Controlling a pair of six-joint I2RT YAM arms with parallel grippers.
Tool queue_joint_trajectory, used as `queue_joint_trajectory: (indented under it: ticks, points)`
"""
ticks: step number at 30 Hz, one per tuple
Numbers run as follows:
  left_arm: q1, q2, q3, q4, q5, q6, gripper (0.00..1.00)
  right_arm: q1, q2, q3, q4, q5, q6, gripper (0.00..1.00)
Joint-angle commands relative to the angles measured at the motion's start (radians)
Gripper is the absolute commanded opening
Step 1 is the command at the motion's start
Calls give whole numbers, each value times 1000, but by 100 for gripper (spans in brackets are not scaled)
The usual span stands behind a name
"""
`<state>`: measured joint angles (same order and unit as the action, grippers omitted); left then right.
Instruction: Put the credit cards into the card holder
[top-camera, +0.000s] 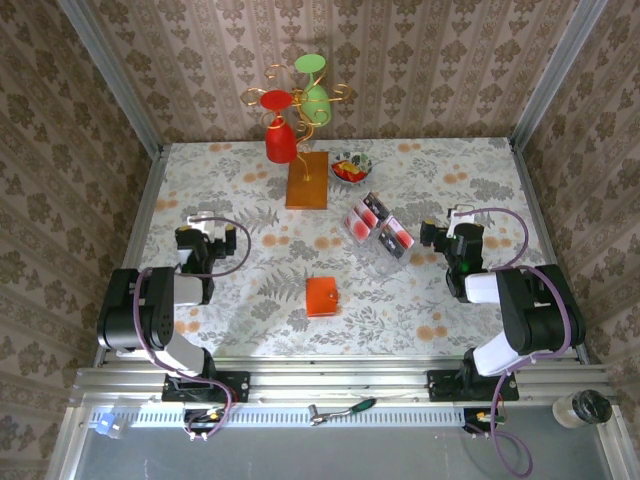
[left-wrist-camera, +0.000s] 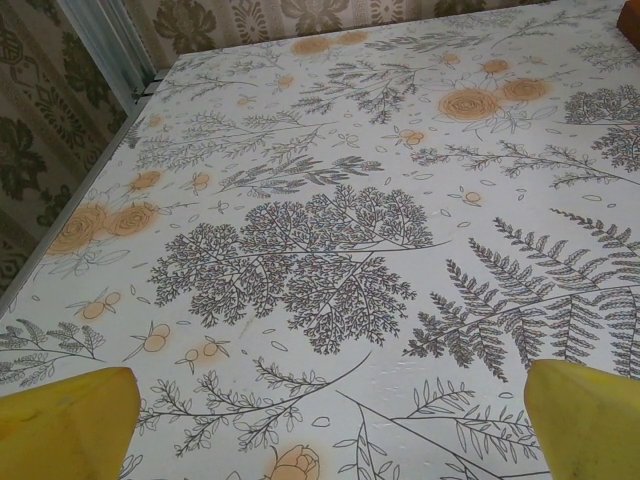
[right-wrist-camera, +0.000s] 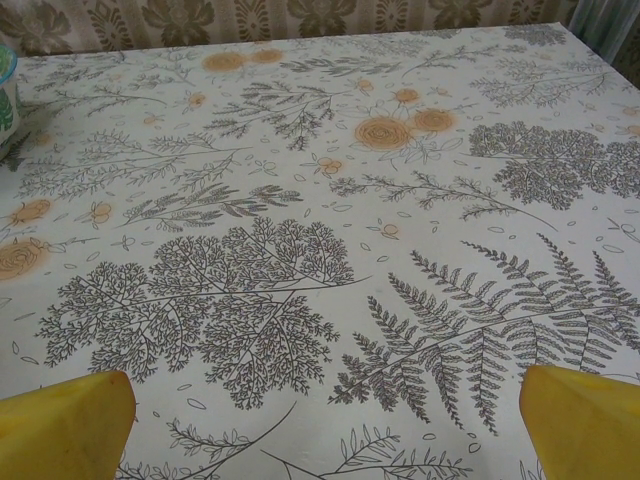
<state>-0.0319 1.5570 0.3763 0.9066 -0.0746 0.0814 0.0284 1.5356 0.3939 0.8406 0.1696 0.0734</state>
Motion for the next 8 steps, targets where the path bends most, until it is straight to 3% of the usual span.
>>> queue_joint_trajectory:
  ticks: [1, 4, 8]
  points:
    - [-3, 2, 16, 15, 1, -14, 100, -4, 5, 28, -4, -24, -15, 100]
    - [-1, 2, 17, 14, -8, -22, 100, -4, -1, 24, -3, -24, -15, 100]
    - [-15, 3, -2, 51, -123, -44, 100, -4, -9, 8, 22, -26, -18, 100]
